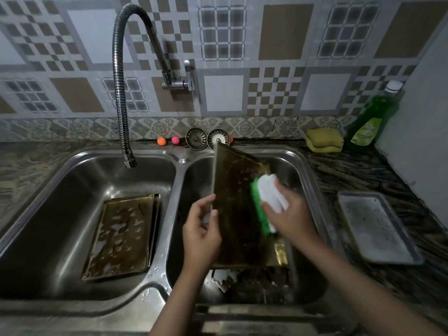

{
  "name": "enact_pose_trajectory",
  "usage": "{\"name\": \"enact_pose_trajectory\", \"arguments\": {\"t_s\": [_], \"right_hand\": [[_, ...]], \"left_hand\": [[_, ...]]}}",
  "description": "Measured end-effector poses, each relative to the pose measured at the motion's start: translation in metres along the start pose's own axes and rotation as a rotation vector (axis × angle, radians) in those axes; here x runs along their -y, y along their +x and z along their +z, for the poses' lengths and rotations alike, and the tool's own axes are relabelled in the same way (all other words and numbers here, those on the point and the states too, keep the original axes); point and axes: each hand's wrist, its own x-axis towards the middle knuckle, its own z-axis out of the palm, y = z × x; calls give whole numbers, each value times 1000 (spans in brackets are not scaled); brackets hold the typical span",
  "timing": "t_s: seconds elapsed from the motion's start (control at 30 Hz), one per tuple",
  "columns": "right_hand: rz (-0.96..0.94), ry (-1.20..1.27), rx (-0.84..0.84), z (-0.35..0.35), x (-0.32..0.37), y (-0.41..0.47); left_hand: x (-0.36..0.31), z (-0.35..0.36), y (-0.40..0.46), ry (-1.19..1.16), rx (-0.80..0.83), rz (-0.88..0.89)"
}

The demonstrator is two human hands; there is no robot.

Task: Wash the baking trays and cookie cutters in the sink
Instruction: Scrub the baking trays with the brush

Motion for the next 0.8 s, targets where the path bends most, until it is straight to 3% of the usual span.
{"name": "enact_pose_trajectory", "arguments": {"t_s": [0.13, 0.33, 0.47, 0.53, 0.67, 0.73, 0.8], "right_hand": [[25, 53, -161, 2, 29, 26], [-110, 141, 62, 10, 33, -30], [47, 82, -108, -5, 32, 28], [13, 138, -145, 7, 53, 28], [-133, 175, 0, 27, 60, -30], [-90, 196, 64, 16, 46, -29], [-2, 166, 35, 4, 33, 0]], "left_hand": [[-10, 25, -9, -29, 42, 10], [-15, -1, 20, -89, -124, -44], [-20, 12, 8, -77, -20, -11], [-22, 22, 8, -73, -12, 1], [-24, 6, 24, -121, -150, -19], [-24, -7, 29, -126, -209, -6], [-25, -5, 22, -104, -168, 6]]}}
